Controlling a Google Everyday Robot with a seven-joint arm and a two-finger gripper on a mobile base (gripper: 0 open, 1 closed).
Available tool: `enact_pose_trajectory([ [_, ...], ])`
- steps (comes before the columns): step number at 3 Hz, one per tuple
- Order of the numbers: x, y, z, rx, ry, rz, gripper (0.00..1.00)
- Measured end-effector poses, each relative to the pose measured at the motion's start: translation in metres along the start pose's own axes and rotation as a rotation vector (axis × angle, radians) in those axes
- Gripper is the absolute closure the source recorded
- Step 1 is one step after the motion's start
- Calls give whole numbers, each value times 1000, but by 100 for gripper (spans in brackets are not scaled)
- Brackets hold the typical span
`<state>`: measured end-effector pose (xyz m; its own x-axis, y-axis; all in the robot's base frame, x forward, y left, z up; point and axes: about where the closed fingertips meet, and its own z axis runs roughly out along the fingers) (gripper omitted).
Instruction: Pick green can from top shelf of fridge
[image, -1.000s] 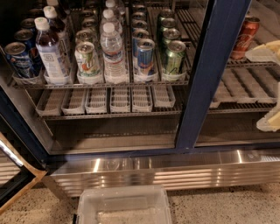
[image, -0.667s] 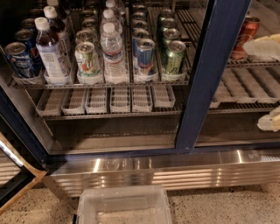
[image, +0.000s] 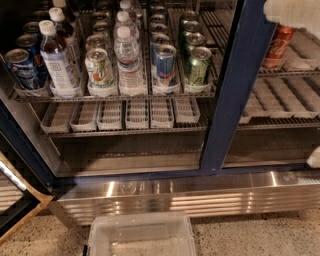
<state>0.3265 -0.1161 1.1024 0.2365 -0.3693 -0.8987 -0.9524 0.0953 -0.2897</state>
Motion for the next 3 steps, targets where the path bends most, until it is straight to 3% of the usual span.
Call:
enact_pose_trajectory([
  [1, -71, 24, 54, -62, -15, -96, 0],
  [2, -71, 24, 54, -62, -15, -96, 0],
  [3, -71, 39, 80, -133, -79, -106, 0],
])
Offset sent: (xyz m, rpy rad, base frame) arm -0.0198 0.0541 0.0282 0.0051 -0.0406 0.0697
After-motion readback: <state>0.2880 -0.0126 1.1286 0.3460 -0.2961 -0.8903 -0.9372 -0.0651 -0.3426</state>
